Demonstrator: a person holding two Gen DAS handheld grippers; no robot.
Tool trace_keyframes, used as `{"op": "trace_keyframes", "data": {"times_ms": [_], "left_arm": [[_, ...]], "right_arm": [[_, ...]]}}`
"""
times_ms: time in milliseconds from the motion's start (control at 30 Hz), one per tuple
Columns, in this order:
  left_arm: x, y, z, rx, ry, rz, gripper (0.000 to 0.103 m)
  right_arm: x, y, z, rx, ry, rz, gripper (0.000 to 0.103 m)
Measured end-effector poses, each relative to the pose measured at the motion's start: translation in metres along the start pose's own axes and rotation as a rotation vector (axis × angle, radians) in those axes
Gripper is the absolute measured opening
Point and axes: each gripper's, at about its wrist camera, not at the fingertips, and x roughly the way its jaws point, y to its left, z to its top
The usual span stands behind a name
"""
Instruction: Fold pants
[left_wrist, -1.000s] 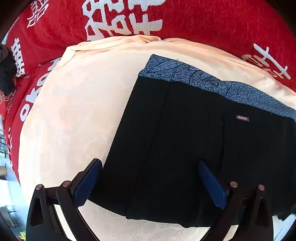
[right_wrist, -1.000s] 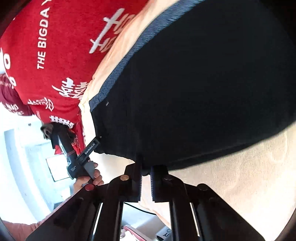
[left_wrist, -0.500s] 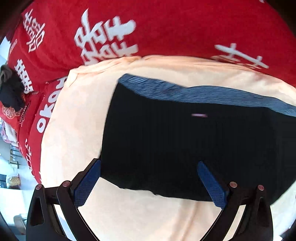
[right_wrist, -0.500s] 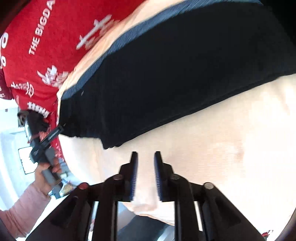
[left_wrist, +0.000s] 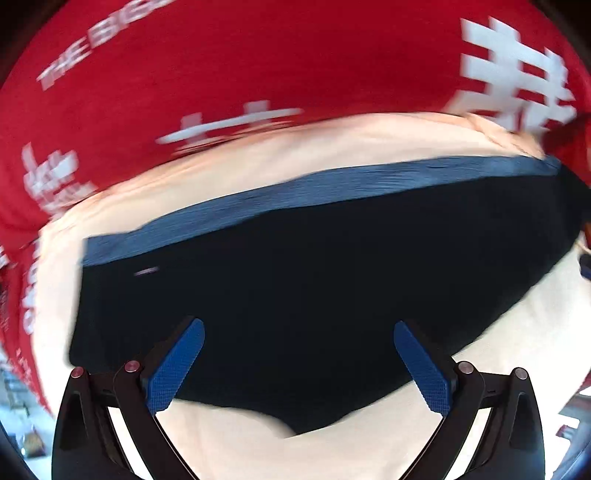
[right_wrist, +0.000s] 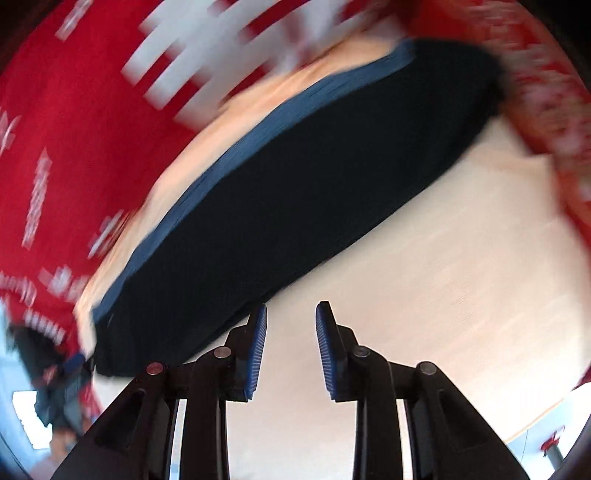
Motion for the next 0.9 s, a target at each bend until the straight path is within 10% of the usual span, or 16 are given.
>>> {"op": "trace_keyframes", "data": {"times_ms": [367, 467, 900], "left_arm": [[0.027, -0.136, 0.042, 0.061, -0.025, -0.058, 0.103], [0.042, -0.143, 0.044, 0.064, 0.011, -0.039, 0.103], [0.05, -0.149, 0.043, 0.072, 0.022, -0.035, 0.103]], "right_arm": [[0.013, -0.057, 0.082, 0.091, -0.151, -0.072, 0.028], [0.011, -0.051, 0.085, 0.01, -0.174, -0.114, 0.013], [-0.016, -0.061, 0.05, 0.004, -0.141, -0.122, 0.024]]}}
